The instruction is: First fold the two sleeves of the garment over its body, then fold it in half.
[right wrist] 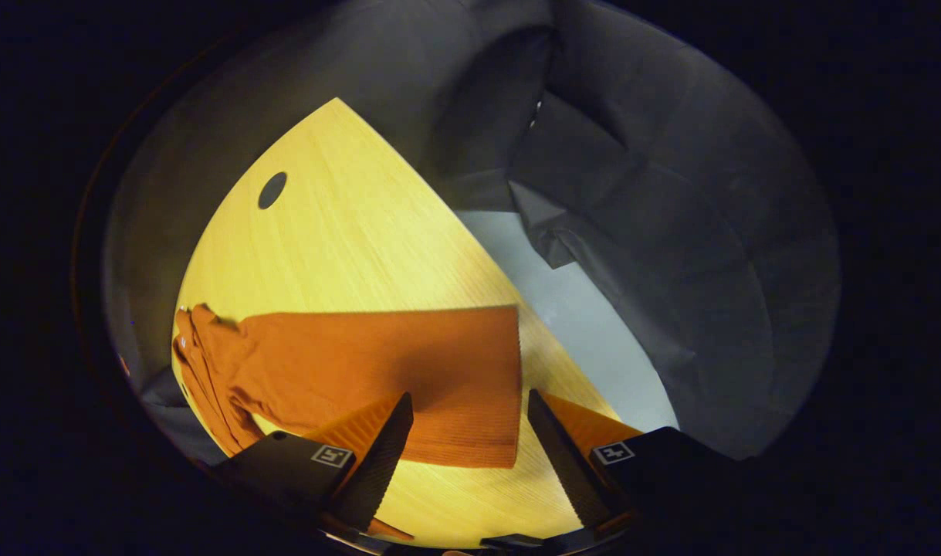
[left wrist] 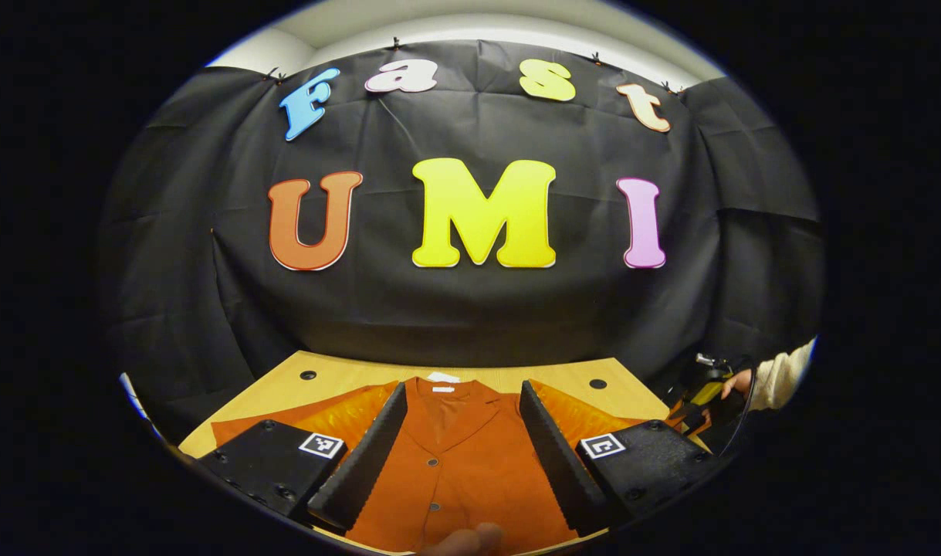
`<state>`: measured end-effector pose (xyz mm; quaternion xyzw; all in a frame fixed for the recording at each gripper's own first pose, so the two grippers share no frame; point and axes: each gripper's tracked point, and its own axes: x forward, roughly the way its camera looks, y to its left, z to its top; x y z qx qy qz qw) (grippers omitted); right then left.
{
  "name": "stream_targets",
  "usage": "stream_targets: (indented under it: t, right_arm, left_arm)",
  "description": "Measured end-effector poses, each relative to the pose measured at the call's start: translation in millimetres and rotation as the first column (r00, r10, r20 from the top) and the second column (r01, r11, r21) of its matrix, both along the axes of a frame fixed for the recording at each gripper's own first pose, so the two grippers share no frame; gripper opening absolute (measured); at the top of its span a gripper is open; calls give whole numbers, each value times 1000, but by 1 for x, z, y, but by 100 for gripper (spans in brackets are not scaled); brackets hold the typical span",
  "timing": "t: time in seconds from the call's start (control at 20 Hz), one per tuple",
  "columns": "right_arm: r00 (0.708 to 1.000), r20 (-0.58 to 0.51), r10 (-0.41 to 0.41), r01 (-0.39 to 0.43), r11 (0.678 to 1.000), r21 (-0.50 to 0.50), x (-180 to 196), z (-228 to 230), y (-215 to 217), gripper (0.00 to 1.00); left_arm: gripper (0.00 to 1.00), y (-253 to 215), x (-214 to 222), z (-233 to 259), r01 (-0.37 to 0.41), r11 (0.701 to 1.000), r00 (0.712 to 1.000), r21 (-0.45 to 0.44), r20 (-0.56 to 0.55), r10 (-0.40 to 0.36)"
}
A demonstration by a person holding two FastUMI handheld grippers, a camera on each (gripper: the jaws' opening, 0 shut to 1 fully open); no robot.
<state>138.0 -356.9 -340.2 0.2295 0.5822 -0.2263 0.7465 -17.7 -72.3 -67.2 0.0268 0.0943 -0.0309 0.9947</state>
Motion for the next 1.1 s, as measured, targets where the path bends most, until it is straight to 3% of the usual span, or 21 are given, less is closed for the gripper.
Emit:
stream_targets:
  t: [0.2,0.25,0.35,0.45,0.75,1.1]
  right_arm:
    - [997,-71,-18,15,999,-47,-4,-5,-9,72]
    - [996,-77,-37,33,998,-59,-4,-6,-13,60]
    - [996,-52,-68,67,997,-31,-2,-7,-14,24]
    - [994,-56,-97,96,995,-11,-7,-4,-9,8]
    - [999,-7,-40,39,994,-98,0,34,-4,8]
    - [997,70,25,-15,990,-143,22,98,44,8]
  left_arm:
    - [95,20,6,-1,-30,999,1000,-22,-8,29]
    - [95,27,8,-2,-45,999,999,-30,-12,45]
    - [96,36,10,-1,-67,997,998,-35,-18,66]
    - [96,43,12,2,-76,996,997,-38,-8,76]
    - [96,57,18,-1,-76,996,997,-49,-7,76]
    - [95,79,22,15,-46,998,996,-41,78,49]
